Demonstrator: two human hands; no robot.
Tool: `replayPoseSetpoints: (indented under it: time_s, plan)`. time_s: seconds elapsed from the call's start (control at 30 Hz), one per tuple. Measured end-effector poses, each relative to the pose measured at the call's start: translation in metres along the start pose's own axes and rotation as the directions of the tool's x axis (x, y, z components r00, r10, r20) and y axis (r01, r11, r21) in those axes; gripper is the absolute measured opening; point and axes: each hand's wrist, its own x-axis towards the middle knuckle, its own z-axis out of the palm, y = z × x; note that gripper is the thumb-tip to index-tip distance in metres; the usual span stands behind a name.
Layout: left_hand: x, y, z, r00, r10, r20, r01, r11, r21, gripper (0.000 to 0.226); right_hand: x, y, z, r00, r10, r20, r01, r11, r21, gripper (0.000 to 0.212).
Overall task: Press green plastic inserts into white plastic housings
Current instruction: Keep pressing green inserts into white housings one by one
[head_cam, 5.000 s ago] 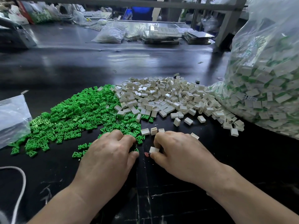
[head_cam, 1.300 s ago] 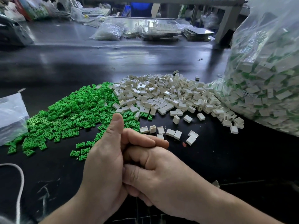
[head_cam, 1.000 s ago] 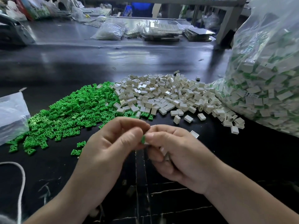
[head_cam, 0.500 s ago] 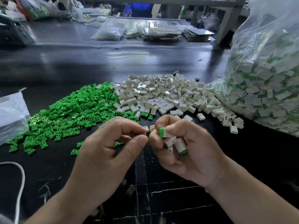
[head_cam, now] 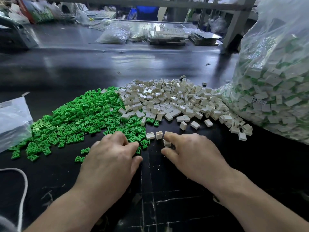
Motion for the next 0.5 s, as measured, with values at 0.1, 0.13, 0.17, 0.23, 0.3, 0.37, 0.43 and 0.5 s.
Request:
replayPoseSetpoints:
  time_s: [0.1,0.13,0.17,0.23,0.3,0.37,0.43,0.5]
  plan:
    - [-0.0002,-0.0012,0.0009,1.0,0.021,-0.008,-0.021,1.0,-0.004,0.02,0.0024,-0.0014,0.0,0.999,-0.032,-0.025,0.032,0.999,-0.006,0.028]
    - [-0.0004,-0.0016,0.001,1.0,0.022,-0.015,-0.023,1.0,-0.016,0.017,0.0021,-0.0024,0.0001,0.999,-0.037,-0.03,0.038,0.999,0.014,0.029]
    - [-0.0008,-0.0018,0.0011,1.0,0.024,-0.02,-0.024,0.999,-0.028,0.016,0.0019,-0.003,0.0001,0.999,-0.039,-0.03,0.04,0.999,0.033,0.03]
    - [-0.0009,-0.0016,0.001,0.999,0.033,-0.028,-0.034,0.998,-0.048,0.014,0.0023,-0.0034,-0.0003,0.999,-0.029,-0.022,0.03,0.998,0.062,0.033]
    - [-0.0014,-0.0001,0.0007,0.998,0.052,-0.033,-0.054,0.997,-0.063,0.014,0.0034,-0.0031,-0.0009,1.0,-0.016,-0.005,0.016,0.997,0.075,0.032]
    - [-0.002,0.0015,-0.0005,0.997,0.068,-0.028,-0.07,0.995,-0.067,0.013,0.0046,-0.0028,-0.0007,1.0,-0.013,0.015,0.012,0.998,0.069,0.028]
    - [-0.0025,0.0029,-0.0028,0.997,0.075,-0.017,-0.076,0.993,-0.087,0.015,0.0045,-0.0017,-0.0007,1.0,-0.026,0.009,0.026,0.997,0.08,0.02]
    - [-0.0019,0.0046,-0.0054,0.996,0.084,0.001,-0.083,0.989,-0.125,0.02,0.0025,0.0013,-0.0037,1.0,0.002,0.018,-0.005,0.987,0.163,0.012]
